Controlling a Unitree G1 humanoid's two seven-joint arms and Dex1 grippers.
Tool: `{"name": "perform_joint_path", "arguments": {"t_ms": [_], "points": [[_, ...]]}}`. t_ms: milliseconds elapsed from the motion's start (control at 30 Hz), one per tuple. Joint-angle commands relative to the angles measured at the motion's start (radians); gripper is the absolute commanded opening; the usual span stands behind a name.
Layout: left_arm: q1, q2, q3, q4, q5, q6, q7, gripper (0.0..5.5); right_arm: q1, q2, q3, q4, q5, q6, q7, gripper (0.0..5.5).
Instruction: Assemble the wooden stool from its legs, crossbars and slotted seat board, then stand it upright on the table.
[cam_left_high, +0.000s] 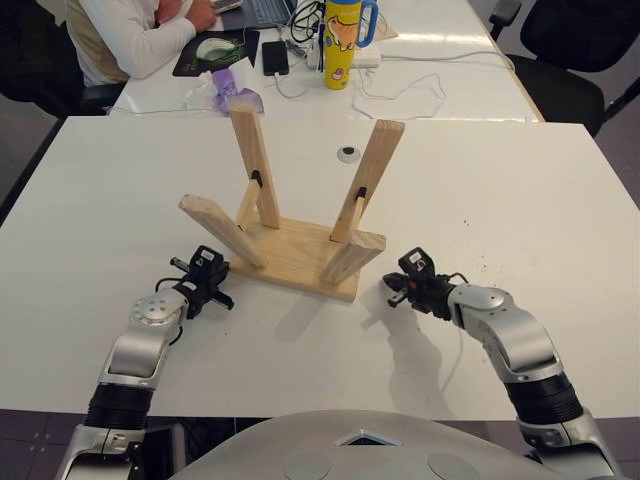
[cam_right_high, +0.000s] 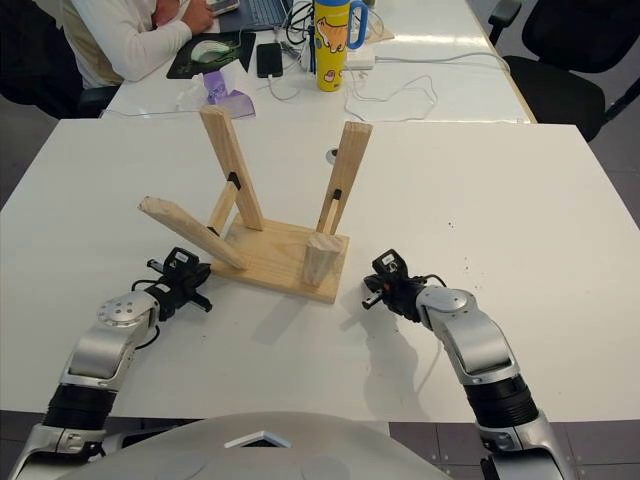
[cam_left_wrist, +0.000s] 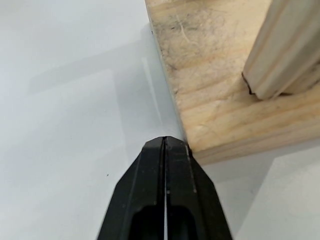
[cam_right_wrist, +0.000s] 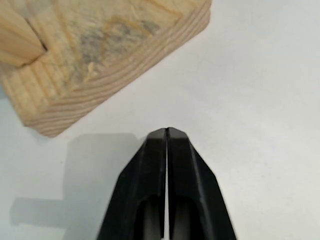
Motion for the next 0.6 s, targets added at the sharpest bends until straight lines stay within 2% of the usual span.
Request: {"name": "perform_joint_path", "arguments": {"t_ms": [33, 233, 467, 600], "points": [[0.001, -0.037, -0.063, -0.025, 0.005, 0.044, -0.024, 0.0, -0.015, 0.019, -0.018, 0.022, 0.011, 0.032, -0.02, 0.01], [-0.04, -0.108, -0.12, -0.114, -0.007, 0.107, -0.015, 0.0, -0.008, 0.048, -0.062, 0.055, -0.02, -0.001, -0.099, 0.01], [-0.067, -0.149, -0.115, -0.104, -0.002, 0.133, 0.011, 0.0, -0.05, 0.106, -0.11, 0.137, -0.053, -0.128, -0.173, 0.01], [-0.063, -0.159, -0.105, -0.101, 0.007, 0.147, 0.036, 0.0, -0.044, 0.1, -0.111, 0.168, -0.066, -0.171, -0.175, 0.01]]}}
